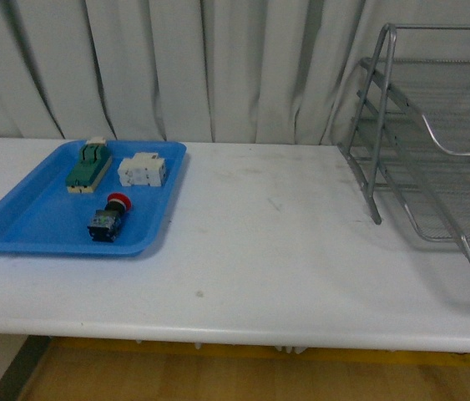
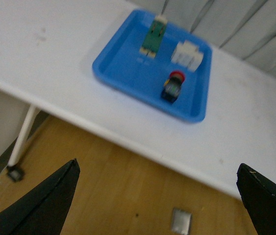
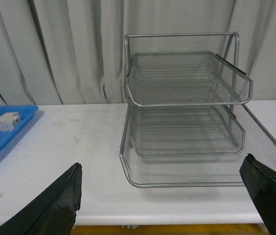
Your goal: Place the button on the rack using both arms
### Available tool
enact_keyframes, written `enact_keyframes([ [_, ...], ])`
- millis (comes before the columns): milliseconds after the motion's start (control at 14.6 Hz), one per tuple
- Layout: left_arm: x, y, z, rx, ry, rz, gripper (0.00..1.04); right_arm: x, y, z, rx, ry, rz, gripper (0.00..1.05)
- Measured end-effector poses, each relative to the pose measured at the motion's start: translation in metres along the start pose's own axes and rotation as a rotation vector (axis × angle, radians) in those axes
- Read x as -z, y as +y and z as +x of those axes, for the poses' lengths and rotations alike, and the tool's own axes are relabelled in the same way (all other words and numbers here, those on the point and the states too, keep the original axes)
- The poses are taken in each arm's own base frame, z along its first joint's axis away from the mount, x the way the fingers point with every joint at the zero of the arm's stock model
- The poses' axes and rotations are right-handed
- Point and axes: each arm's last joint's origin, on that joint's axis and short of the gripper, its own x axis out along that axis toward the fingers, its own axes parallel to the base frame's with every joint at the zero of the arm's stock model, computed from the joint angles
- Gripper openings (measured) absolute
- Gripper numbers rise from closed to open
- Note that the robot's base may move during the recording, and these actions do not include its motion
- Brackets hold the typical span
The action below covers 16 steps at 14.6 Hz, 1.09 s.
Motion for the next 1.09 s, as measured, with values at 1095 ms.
enact_keyframes([
  [1095,-0.035,-0.112,0.322,0.062,0.451,0.484,0.98,0.0,0.0,0.0,0.0,0.0,0.0,0.98],
])
